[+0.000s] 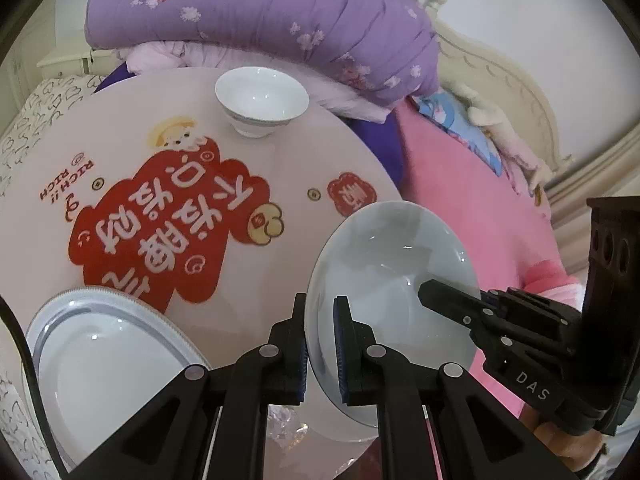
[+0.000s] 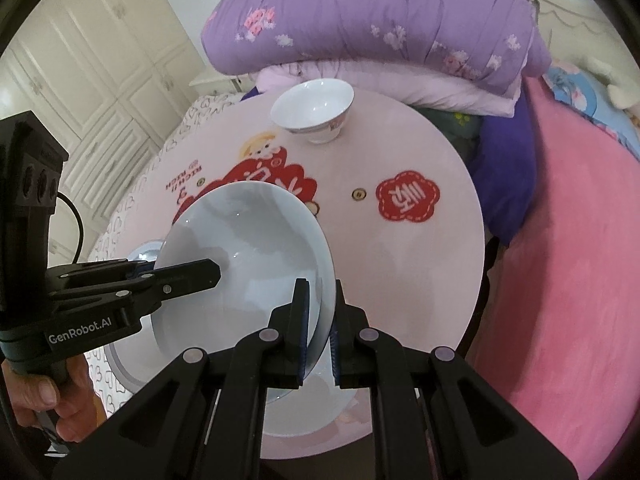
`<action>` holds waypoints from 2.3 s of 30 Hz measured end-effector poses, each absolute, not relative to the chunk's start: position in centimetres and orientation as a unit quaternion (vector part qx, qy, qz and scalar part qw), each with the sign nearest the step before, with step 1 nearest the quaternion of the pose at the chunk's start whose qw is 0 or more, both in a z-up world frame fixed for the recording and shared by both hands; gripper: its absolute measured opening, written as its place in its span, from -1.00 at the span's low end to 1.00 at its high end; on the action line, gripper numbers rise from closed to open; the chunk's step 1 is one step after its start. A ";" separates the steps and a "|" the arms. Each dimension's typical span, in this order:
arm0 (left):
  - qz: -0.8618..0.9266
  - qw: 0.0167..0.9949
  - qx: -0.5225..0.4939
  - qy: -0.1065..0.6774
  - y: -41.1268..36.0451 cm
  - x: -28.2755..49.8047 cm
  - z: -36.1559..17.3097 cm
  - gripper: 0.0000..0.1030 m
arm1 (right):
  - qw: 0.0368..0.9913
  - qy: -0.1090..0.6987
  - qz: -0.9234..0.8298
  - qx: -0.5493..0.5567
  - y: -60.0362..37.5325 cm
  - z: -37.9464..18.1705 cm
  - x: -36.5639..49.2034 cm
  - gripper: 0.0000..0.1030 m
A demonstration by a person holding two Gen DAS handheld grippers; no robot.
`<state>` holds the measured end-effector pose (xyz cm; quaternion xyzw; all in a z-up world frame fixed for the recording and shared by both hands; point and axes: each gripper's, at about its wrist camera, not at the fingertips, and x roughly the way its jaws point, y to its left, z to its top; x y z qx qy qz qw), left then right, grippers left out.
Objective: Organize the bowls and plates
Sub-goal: 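Carry the gripped bowl and lower it into the first white bowl, then open both tools and lift them off the stacked bowls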
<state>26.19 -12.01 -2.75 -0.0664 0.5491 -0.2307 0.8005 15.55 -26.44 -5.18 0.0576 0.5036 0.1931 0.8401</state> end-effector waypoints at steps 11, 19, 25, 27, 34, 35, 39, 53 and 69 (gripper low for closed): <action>-0.224 0.788 -0.048 0.572 -12.7 23.5 -5.4 -0.86 | 0.820 0.537 0.196 0.036 -26.2 -8.0 14.1 -0.82; -0.220 0.785 -0.040 0.578 -13.7 23.2 -6.6 -0.85 | 0.809 0.557 0.187 0.007 -25.7 -9.1 14.1 -0.76; -0.220 0.791 -0.031 0.570 -14.0 22.8 -6.7 -0.81 | 0.802 0.565 0.193 0.015 -25.9 -9.3 14.4 -0.74; -0.220 0.792 -0.027 0.568 -14.0 22.7 -6.7 -0.74 | 0.800 0.568 0.195 0.021 -26.0 -9.3 14.6 -0.73; -0.222 0.794 -0.010 0.565 -14.4 22.3 -6.6 -0.66 | 0.789 0.578 0.202 0.051 -26.5 -9.4 15.1 -0.65; -0.224 0.794 -0.009 0.565 -14.5 22.2 -6.5 -0.63 | 0.788 0.579 0.203 0.055 -26.6 -9.4 15.1 -0.62; -0.226 0.792 -0.010 0.567 -14.6 22.2 -6.5 -0.57 | 0.784 0.581 0.206 0.067 -26.7 -9.4 15.2 -0.55; -0.244 0.770 -0.052 0.588 -13.6 23.4 -6.5 -0.37 | 0.786 0.575 0.217 0.062 -26.3 -8.9 14.8 -0.33; -0.238 0.794 -0.006 0.559 -14.9 22.3 -4.9 0.00 | 0.819 0.546 0.175 0.018 -27.5 -8.2 14.5 0.25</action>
